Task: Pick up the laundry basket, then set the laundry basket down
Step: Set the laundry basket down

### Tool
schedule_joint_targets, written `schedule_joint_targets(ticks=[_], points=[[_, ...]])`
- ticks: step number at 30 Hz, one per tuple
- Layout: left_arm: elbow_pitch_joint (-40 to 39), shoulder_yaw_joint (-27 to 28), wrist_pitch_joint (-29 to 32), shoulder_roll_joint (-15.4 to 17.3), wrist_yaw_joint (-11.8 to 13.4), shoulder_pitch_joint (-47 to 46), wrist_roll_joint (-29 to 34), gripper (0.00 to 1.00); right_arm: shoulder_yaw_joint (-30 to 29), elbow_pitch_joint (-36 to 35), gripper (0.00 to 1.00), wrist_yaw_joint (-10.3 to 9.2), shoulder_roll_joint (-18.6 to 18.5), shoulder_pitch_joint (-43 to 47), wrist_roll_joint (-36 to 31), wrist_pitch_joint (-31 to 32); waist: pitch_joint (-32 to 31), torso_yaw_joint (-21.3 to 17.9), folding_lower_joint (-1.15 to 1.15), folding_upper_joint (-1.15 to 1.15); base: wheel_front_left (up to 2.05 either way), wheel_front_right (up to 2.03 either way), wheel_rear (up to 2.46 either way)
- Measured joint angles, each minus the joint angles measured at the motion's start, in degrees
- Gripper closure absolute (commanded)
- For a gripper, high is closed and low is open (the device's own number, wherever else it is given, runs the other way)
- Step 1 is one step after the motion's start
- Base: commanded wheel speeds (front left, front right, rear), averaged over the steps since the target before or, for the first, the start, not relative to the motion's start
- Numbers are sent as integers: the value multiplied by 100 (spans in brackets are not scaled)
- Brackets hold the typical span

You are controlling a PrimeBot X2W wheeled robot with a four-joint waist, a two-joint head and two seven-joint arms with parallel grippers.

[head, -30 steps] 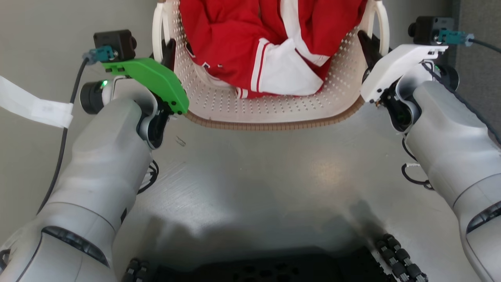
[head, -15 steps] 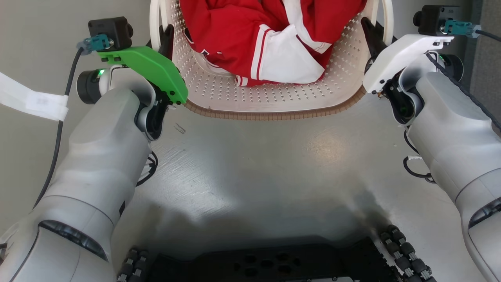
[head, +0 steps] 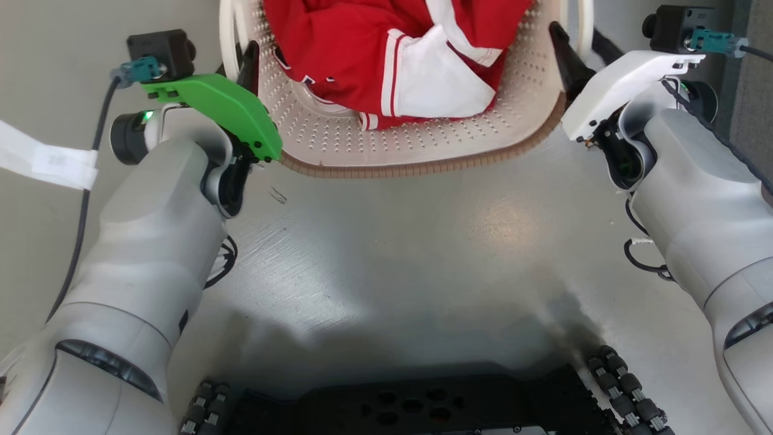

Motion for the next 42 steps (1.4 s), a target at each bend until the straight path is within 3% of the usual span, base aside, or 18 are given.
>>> schedule_joint_targets(ticks=[1, 14, 27, 42], points=[[-1, 2, -20, 4, -3, -2, -35, 0, -4, 16, 0, 0, 0, -16, 1, -1, -2, -2, 0, 0, 0, 0, 0], [105, -111, -47, -3, -53, -52, -87, 0, 5, 134, 0, 0, 24, -32, 49, -52, -88, -7, 0, 0, 0, 0, 0], [334, -176, -49, -2, -110, 193, -22, 0, 135, 134, 0, 0, 131, 242, 52, -102, -611, -24, 0, 0, 0, 0, 0], [-271, 447, -51, 254, -162, 445, 304, 0, -109, -455, 0, 0, 13, 494, 146, -120, -1629, -100, -1, 0, 0, 0, 0]])
